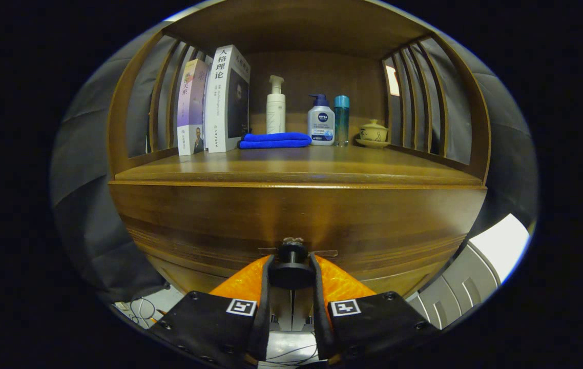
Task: Pull open the drawer, take out the items inside it, and place them on the countertop above the cabinet.
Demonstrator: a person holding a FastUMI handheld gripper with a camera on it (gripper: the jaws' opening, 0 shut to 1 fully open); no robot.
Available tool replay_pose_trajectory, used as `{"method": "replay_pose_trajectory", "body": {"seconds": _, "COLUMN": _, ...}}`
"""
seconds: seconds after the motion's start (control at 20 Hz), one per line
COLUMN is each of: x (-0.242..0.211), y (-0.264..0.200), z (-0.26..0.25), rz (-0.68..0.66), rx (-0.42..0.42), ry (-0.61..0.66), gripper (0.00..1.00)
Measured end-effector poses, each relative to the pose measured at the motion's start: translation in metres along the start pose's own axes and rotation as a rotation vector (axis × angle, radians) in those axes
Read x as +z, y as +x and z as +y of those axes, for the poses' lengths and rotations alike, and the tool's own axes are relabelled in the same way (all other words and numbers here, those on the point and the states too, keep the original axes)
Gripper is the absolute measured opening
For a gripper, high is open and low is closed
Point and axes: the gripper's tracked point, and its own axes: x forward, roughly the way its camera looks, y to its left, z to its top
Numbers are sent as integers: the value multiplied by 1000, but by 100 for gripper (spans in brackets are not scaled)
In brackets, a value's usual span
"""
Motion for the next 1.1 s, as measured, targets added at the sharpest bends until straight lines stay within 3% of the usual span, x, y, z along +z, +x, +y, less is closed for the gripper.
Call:
{"method": "replay_pose_trajectory", "body": {"seconds": 0.1, "x": -1, "y": -1, "z": -2, "rz": -9, "rx": -4, "ry": 5, "gripper": 29}}
{"method": "replay_pose_trajectory", "body": {"seconds": 0.6, "x": -4, "y": -4, "z": -2, "rz": 9, "rx": 5, "ry": 3, "gripper": 29}}
{"method": "replay_pose_trajectory", "body": {"seconds": 1.1, "x": -17, "y": -39, "z": -6, "rz": -11, "rx": 18, "ry": 24, "gripper": 28}}
